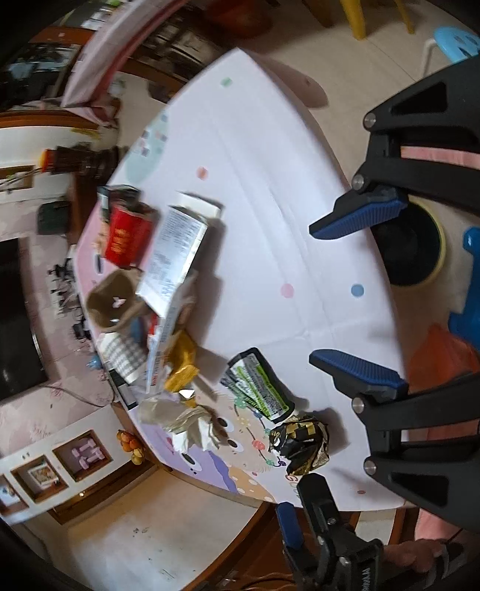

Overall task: Collect trash
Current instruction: 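Grasp the black-gold wrapper with the left tool while the right tool grasps the green wrapper, then lift both wrappers and carry them over the black trash bin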

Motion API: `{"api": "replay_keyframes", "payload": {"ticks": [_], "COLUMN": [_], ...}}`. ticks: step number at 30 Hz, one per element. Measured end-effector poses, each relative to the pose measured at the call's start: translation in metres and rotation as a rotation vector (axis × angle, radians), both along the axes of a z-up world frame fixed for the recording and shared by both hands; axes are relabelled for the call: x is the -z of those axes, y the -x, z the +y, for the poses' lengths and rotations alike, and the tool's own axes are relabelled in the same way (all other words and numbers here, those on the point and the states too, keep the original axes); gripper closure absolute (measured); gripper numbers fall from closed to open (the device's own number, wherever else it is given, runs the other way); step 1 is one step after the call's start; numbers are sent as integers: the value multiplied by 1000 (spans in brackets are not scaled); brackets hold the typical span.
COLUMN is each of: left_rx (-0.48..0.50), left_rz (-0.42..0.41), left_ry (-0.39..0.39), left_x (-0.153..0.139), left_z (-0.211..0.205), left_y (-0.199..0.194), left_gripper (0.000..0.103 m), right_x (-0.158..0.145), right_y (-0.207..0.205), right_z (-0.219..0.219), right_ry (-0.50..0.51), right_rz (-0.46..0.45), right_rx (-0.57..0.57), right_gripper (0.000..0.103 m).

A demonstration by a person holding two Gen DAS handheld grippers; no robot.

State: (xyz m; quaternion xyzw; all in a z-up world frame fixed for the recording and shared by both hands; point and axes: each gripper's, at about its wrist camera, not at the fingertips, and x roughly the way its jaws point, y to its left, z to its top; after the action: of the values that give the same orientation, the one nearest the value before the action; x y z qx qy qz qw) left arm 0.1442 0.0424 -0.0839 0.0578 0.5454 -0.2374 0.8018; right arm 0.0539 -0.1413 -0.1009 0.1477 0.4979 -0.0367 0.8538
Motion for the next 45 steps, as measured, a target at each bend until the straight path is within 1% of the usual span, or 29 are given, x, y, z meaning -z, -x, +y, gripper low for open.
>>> {"api": "replay_keyframes", "payload": {"ticks": [4,6,8,10,11,12,16,19,22,25,28,30,33,35,36,38,41,45], "left_rx": [-15,-9,2,6,6,3,3,-2,-17,-51,-115,-165,-239,-272,-288,-312,-331,-329], "left_rz": [18,37,58,66,71,73,26,-6,-15,-19,-18,-24,-45,-50,-51,-52,-56,-55], "left_ry": [-13,1,1,1,1,-11,-25,-36,-29,-27,-21,-10,-2,9,16,26,15,8], "left_x": [21,31,41,50,53,57,58,57,56,55,53,51,46,43,42,42,44,46], "left_z": [4,5,4,2,2,2,1,6,16,30,48,61,76,84,87,92,95,95], "left_y": [-10,-14,-18,-22,-24,-26,-27,-24,-23,-25,-31,-36,-42,-45,-46,-49,-51,-49], "left_gripper": [2,6,15,22,29,31,33,34,34,34,34,34,34,34,34,34,34,34], "right_x": [16,20,23,24,24,24,26,27,30,32,32,34,39,42,42,41,43,46], "right_y": [-8,-10,-13,-15,-16,-17,-25,-33,-42,-52,-61,-67,-79,-90,-96,-103,-115,-122], "right_z": [7,10,12,14,15,17,23,25,29,35,44,48,58,66,73,82,100,113], "right_ry": [-8,-10,-12,-18,-22,-26,-53,-115,-186,-241,-273,-290,-268,-239,-206,-144,-12,91], "right_rz": [35,43,51,53,54,54,54,54,61,58,30,21,35,48,56,41,47,81], "right_rx": [6,9,14,19,23,25,36,56,83,107,127,159,205,213,217,205,186,163], "right_gripper": [41,41,41,41,41,41,41,41,41,41,41,41,39,38,36,36,36,36]}}
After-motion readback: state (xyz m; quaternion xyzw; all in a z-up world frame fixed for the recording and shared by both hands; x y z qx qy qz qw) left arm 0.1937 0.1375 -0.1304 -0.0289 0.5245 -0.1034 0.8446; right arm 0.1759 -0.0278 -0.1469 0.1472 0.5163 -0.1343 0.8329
